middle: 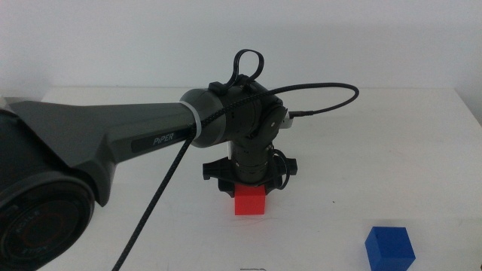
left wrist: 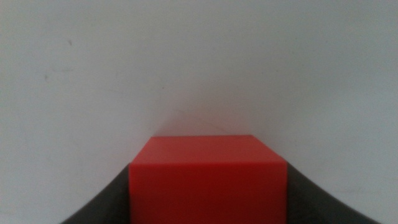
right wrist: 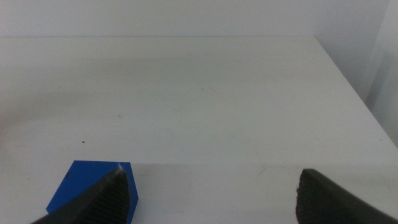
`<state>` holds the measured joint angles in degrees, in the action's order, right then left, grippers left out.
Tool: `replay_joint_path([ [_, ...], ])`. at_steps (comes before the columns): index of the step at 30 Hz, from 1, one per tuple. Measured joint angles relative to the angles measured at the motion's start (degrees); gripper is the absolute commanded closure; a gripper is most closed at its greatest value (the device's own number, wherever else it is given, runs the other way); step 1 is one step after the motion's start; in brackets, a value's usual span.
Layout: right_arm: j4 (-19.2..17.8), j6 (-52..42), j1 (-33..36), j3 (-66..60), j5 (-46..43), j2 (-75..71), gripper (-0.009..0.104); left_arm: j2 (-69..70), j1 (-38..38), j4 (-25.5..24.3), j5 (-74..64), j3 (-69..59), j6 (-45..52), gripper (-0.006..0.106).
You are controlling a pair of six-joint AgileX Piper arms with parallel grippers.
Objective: Stack red cubes first, then green, then blue cubes in a specific spot.
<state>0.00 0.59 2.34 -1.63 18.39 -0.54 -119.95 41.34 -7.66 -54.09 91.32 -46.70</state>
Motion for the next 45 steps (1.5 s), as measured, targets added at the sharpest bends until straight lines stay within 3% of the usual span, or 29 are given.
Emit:
replay_joint_path([
  [7, 0.0, 0.0, 0.0, 0.0, 0.0, 0.0, 0.015, -0.5, 0.0, -0.8, -0.2, 0.0, 3.2, 0.007],
  [14, 0.0, 0.0, 0.0, 0.0, 0.0, 0.0, 0.015, 5.0, 0.0, -1.3, -3.2, 0.0, 6.5, 0.007],
  [24, 0.0, 0.0, 0.0, 0.0, 0.0, 0.0, 0.015, 23.6, -1.8, -8.8, -15.4, 0.0, 15.2, 0.007],
  [28, 0.0, 0.0, 0.0, 0.0, 0.0, 0.0, 0.015, 27.9, -8.0, -7.7, -16.2, -1.9, 19.8, 0.007],
  [40, 0.0, 0.0, 0.0, 0.0, 0.0, 0.0, 0.015, 41.5, -37.9, 3.6, -16.8, -21.4, 36.3, 0.007],
  [45, 0.0, 0.0, 0.0, 0.0, 0.0, 0.0, 0.015, 42.1, -45.7, 8.3, -16.9, -25.6, 45.0, 0.007],
])
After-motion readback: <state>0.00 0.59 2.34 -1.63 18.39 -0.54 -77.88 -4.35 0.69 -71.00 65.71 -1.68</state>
